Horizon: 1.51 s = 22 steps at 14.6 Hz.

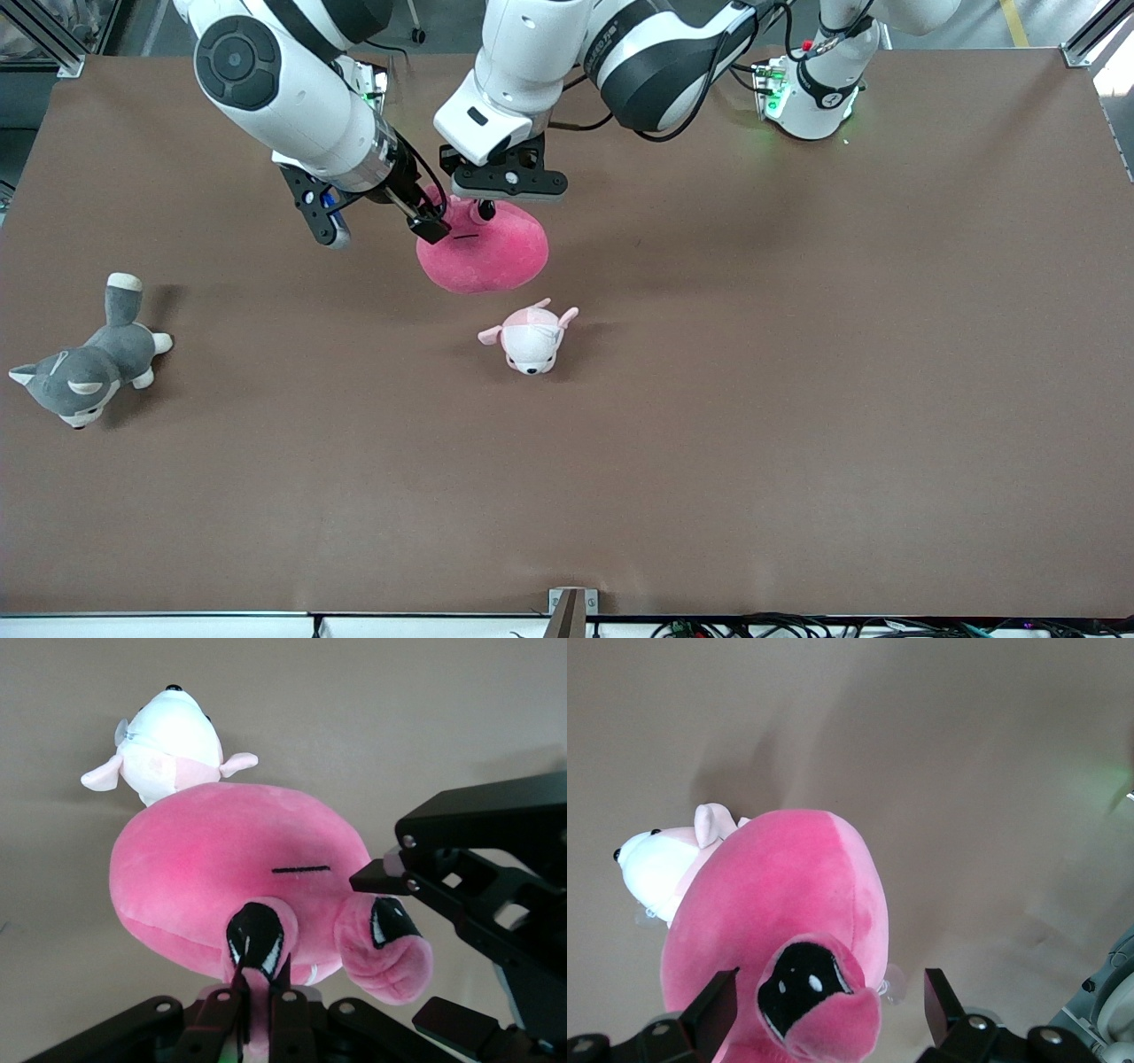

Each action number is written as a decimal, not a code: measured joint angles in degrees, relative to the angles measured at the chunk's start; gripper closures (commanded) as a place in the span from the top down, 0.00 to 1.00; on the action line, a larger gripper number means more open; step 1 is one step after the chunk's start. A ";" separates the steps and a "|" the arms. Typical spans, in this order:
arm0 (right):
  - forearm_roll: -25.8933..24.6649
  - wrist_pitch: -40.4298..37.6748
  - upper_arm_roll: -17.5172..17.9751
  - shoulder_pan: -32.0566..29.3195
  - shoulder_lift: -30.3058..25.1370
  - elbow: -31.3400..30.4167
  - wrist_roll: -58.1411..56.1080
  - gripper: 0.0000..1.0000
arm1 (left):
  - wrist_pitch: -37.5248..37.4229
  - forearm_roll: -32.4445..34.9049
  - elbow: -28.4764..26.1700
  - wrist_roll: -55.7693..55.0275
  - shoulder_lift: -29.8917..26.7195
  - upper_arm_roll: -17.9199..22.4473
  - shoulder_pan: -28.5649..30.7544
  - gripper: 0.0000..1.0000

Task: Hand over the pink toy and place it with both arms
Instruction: 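Grasp the pink plush with the right gripper beside the left gripper, then open the left gripper and carry the plush toward the grey cat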

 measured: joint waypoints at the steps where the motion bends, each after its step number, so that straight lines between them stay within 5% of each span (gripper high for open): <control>1: 0.00 0.03 0.00 0.01 0.00 -0.12 0.00 0.82 | 0.00 0.00 0.00 0.00 0.00 0.00 0.00 0.00; 5: 0.00 0.66 0.00 0.27 0.00 -0.33 0.00 0.62 | 0.00 0.00 0.01 0.00 0.00 0.04 0.00 0.00; 9: 0.00 1.83 0.00 0.30 0.00 -0.59 0.00 0.08 | 0.00 0.00 0.02 0.00 0.01 0.06 0.00 0.00; 15: 0.00 2.20 -0.15 0.30 -0.10 -0.60 0.01 0.00 | 0.00 0.00 0.04 0.00 0.01 0.06 -0.01 0.03; 16: 0.00 2.21 -0.21 0.30 -0.16 -0.60 0.01 0.00 | 0.00 0.00 0.10 0.00 0.01 0.06 -0.01 0.12; 17: 0.00 2.22 -0.25 0.30 -0.22 -0.60 0.01 0.00 | 0.00 0.00 0.20 0.00 0.01 0.08 -0.01 0.60; 18: 0.00 2.22 -0.30 0.30 -0.27 -0.59 0.01 0.00 | 0.00 0.00 0.35 0.00 0.00 0.11 0.00 0.95; 22: 0.00 2.32 -0.63 0.26 -0.33 -0.68 -0.28 0.00 | 0.02 0.03 0.96 0.00 -0.70 0.51 0.04 1.00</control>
